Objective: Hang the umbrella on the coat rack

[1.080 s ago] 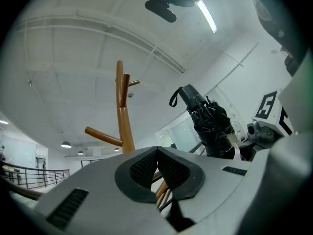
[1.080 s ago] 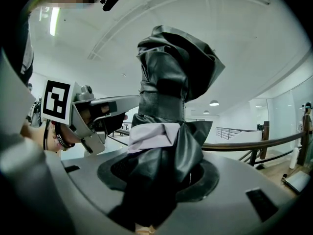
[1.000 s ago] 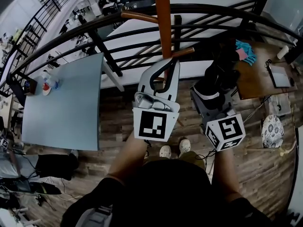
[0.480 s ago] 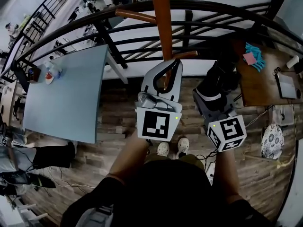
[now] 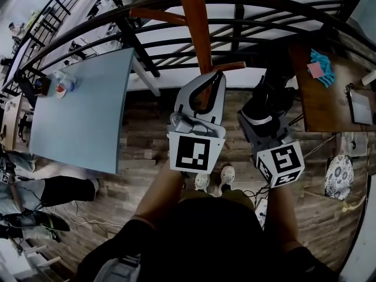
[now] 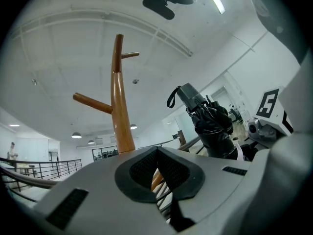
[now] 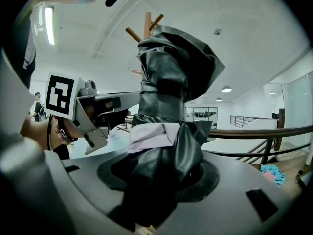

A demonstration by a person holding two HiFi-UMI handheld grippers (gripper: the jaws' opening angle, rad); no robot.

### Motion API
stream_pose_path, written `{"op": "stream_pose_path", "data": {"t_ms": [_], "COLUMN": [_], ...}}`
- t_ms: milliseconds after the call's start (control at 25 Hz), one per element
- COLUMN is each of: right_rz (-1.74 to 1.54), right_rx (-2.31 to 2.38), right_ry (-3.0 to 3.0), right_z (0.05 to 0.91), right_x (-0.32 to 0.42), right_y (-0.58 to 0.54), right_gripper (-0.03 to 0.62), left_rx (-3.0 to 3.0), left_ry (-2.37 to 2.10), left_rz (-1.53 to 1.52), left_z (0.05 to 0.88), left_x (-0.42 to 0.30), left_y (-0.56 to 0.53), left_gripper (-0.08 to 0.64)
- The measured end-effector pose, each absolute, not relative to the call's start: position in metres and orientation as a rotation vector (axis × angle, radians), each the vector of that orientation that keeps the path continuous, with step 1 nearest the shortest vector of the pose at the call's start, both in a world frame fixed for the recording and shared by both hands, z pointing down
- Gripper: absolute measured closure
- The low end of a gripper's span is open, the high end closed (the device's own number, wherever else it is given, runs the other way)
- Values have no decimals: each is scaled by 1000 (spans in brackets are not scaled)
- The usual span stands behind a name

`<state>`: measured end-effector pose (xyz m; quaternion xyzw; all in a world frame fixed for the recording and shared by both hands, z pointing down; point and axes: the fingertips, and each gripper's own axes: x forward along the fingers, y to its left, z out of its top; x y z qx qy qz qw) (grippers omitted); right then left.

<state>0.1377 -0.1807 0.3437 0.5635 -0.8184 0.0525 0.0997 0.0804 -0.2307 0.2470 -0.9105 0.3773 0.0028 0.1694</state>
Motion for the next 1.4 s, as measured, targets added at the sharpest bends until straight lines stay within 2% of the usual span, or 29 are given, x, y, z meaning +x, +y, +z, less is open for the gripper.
{"op": "stream_pose_path", "data": {"t_ms": [1400], "right_rz": [374], "right_rx": [1488], "right_ry": [-2370], "right_z": [425], "right_x": [140], "right_y": [-195], "right_gripper": [353], "left_rx": [-2629], "left_ry": [1198], "left_rz": [-96], "left_z": [289], "left_x": [74], "left_y": [-247], "left_gripper": [548]}}
